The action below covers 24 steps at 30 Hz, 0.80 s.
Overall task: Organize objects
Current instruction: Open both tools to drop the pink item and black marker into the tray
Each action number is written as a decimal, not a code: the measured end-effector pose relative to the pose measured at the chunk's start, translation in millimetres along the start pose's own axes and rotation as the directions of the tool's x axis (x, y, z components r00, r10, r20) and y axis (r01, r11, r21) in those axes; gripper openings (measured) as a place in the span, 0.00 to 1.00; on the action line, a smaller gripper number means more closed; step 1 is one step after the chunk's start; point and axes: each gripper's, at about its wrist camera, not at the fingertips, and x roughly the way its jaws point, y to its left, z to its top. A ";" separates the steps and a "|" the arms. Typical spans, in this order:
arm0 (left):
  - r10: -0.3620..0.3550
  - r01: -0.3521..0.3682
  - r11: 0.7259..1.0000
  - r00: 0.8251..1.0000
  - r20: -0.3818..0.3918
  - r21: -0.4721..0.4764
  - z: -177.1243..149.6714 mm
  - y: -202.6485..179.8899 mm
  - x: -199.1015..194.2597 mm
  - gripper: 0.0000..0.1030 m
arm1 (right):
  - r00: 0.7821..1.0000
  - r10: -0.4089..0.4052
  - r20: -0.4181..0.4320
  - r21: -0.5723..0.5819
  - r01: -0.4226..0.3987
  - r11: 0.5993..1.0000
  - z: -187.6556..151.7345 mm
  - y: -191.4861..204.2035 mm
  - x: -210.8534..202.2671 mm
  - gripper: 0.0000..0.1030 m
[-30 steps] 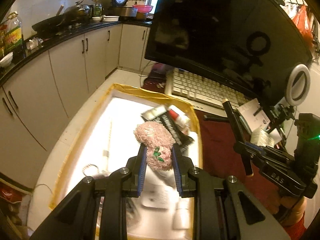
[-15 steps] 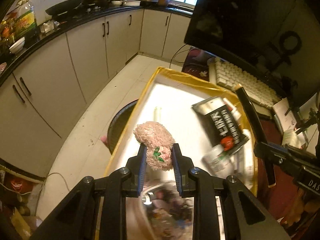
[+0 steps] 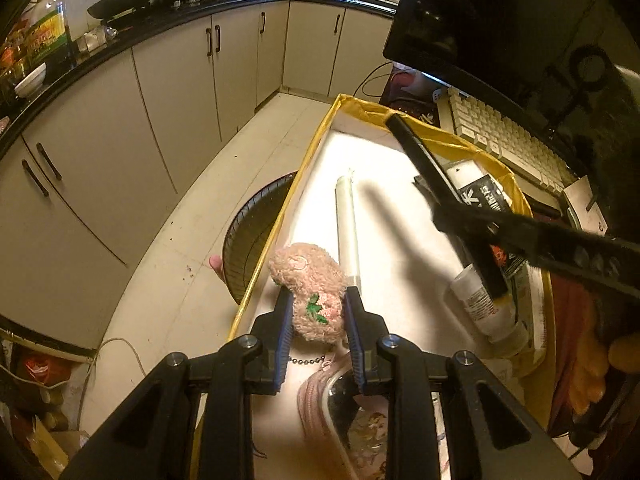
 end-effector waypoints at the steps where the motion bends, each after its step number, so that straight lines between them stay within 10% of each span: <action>1: 0.002 -0.002 1.000 1.000 0.000 0.000 -0.3 0.7 0.5 0.23 | 1.000 -0.002 -0.006 0.003 0.002 1.000 1.6 -1.0 4.2 0.16; 17: 0.031 -0.031 0.999 1.000 0.006 0.018 -3.2 0.1 1.4 0.32 | 0.997 -0.045 -0.055 0.024 0.047 0.999 1.2 -18.8 29.9 0.16; 22: 0.012 -0.012 1.000 1.000 -0.004 0.018 -3.8 -5.0 0.7 0.47 | 0.999 -0.042 -0.017 0.037 0.043 0.998 0.2 -19.2 19.9 0.54; 24: 0.023 -0.023 0.999 1.000 0.000 0.030 -4.4 -9.6 -0.9 0.53 | 0.999 -0.049 0.013 0.035 0.048 0.998 0.0 -18.2 11.1 0.55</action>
